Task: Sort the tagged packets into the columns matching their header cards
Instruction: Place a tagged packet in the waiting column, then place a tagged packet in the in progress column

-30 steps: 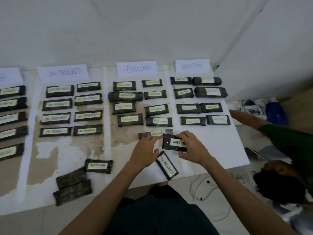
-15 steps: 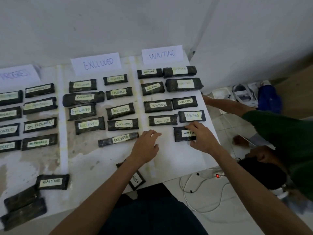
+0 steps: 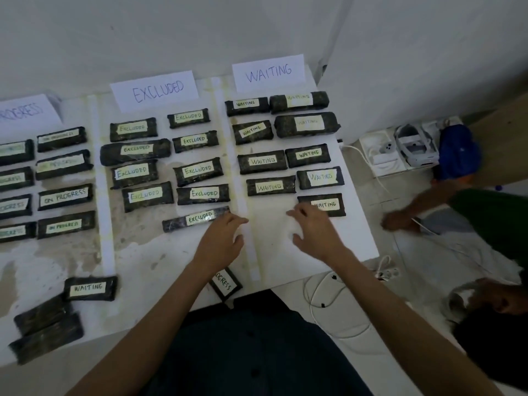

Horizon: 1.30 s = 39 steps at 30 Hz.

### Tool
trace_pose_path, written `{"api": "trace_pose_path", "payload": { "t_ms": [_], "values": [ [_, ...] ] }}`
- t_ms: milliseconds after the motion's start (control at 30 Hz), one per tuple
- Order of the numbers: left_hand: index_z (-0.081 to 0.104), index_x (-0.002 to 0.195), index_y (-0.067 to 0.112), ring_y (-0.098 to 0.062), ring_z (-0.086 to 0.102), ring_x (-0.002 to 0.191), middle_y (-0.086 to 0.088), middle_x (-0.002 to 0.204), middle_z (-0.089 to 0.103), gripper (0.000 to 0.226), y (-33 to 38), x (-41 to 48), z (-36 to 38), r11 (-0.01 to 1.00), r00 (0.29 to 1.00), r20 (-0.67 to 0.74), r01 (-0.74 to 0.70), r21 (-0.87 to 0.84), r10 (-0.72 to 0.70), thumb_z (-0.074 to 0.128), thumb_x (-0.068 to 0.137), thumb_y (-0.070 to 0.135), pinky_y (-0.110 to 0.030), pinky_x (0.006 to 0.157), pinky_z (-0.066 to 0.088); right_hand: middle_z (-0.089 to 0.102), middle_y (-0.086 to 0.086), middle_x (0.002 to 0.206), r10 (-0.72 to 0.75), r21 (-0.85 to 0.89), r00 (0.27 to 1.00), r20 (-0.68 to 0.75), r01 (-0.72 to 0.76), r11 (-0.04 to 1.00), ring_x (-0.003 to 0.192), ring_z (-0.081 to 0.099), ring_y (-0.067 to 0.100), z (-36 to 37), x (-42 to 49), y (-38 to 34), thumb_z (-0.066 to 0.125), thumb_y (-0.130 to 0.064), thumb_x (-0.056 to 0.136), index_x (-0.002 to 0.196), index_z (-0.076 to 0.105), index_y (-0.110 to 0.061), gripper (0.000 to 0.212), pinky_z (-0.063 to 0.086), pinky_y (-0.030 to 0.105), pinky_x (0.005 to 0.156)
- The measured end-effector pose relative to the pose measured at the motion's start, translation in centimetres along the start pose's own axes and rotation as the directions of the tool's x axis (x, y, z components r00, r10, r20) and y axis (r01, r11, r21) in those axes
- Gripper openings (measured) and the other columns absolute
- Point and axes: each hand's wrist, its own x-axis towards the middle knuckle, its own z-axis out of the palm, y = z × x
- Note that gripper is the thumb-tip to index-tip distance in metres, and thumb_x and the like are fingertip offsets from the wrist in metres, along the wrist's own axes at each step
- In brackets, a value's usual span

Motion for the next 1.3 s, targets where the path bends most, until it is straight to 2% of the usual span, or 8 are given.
{"api": "trace_pose_path", "payload": {
  "t_ms": [100,233,333,500,600,733,867,1300],
  "values": [
    [0.054,0.125,0.013,-0.026,0.048,0.111,-0.007,0.122,0.054,0.04,-2.2,-3.5,-0.2,0.996,0.996,-0.006,0.089,0.018,-0.089,0.053,0.086,0.007,-0.033,0.09,0.043,0.046,0.01,0.132,0.002,0.105,0.99,0.142,-0.017,0.994,0.115,0.047,0.027,2.4,-0.8,-5.4,0.065,-0.023,0.079,0.131,0.048,-0.018,0.055,0.041,0.042,0.098],
    [0.056,0.123,0.01,-0.032,0.05,0.104,-0.014,0.117,0.055,0.043,-4.4,-7.5,0.5,0.974,0.974,-0.021,0.227,-0.002,-0.227,0.054,0.081,0.004,-0.038,0.09,0.046,0.046,0.013,0.124,-0.01,0.138,0.965,0.262,-0.027,0.99,0.108,0.049,0.031,6.5,-1.5,-11.7,0.065,-0.035,0.077,0.131,0.044,-0.014,0.062,0.047,0.043,0.087],
    [0.054,0.125,0.012,-0.033,0.051,0.104,-0.015,0.116,0.055,0.046,-5.1,-9.2,0.8,0.958,0.959,-0.015,0.28,-0.061,-0.281,0.049,0.079,0.015,-0.04,0.09,0.046,0.048,0.013,0.114,0.011,0.029,0.97,0.243,-0.019,0.999,0.098,0.049,0.031,9.1,-1.9,-14.9,0.067,-0.047,0.072,0.121,0.047,-0.012,0.064,0.045,0.04,0.074],
    [0.049,0.13,0.012,-0.03,0.045,0.113,-0.013,0.127,0.049,0.047,-5.6,-10.1,0.0,0.951,0.954,-0.034,0.294,-0.096,-0.298,0.055,0.084,0.006,-0.036,0.095,0.04,0.057,0.014,0.093,0.017,-0.08,0.984,0.176,-0.003,0.997,0.076,0.057,0.031,10.5,-1.9,-17.3,0.08,-0.032,0.056,0.106,0.056,-0.009,0.06,0.04,0.034,0.055],
    [0.045,0.133,0.012,-0.029,0.044,0.117,-0.012,0.131,0.047,0.047,-6.6,-10.7,-1.0,0.949,0.952,-0.037,0.3,-0.096,-0.305,0.054,0.086,0.01,-0.037,0.095,0.041,0.057,0.014,0.095,0.026,-0.138,0.983,0.18,-0.001,0.99,0.08,0.056,0.031,10.6,-1.6,-17.8,0.078,-0.026,0.054,0.104,0.056,-0.009,0.058,0.039,0.034,0.058],
    [0.044,0.134,0.013,-0.029,0.044,0.118,-0.012,0.13,0.048,0.048,-8.0,-11.9,-2.6,0.953,0.956,-0.038,0.286,-0.097,-0.291,0.054,0.087,0.011,-0.036,0.096,0.04,0.053,0.013,0.105,0.019,-0.215,0.976,0.216,0.028,0.976,0.09,0.053,0.032,10.2,-1.0,-18.7,0.076,-0.024,0.065,0.114,0.052,-0.01,0.057,0.038,0.036,0.064],
    [0.043,0.134,0.015,-0.027,0.042,0.118,-0.01,0.131,0.048,0.048,-9.1,-12.7,-4.2,0.957,0.96,-0.03,0.275,-0.096,-0.279,0.054,0.087,0.013,-0.036,0.096,0.04,0.047,0.013,0.123,-0.033,-0.146,0.961,0.275,0.076,0.986,0.107,0.045,0.033,8.9,-0.2,-19.3,0.066,-0.02,0.074,0.132,0.039,-0.013,0.065,0.04,0.039,0.081],
    [0.04,0.135,0.017,-0.022,0.045,0.117,-0.006,0.128,0.049,0.046,-11.1,-12.4,-8.0,0.964,0.971,-0.094,0.199,-0.177,-0.218,0.052,0.09,0.016,-0.034,0.095,0.042,0.057,0.006,0.125,-0.225,0.103,0.97,0.089,0.216,0.971,0.11,0.047,0.026,6.4,1.9,-22.2,0.071,-0.02,0.07,0.14,0.034,-0.013,0.08,0.037,0.035,0.092]
  ]
}}
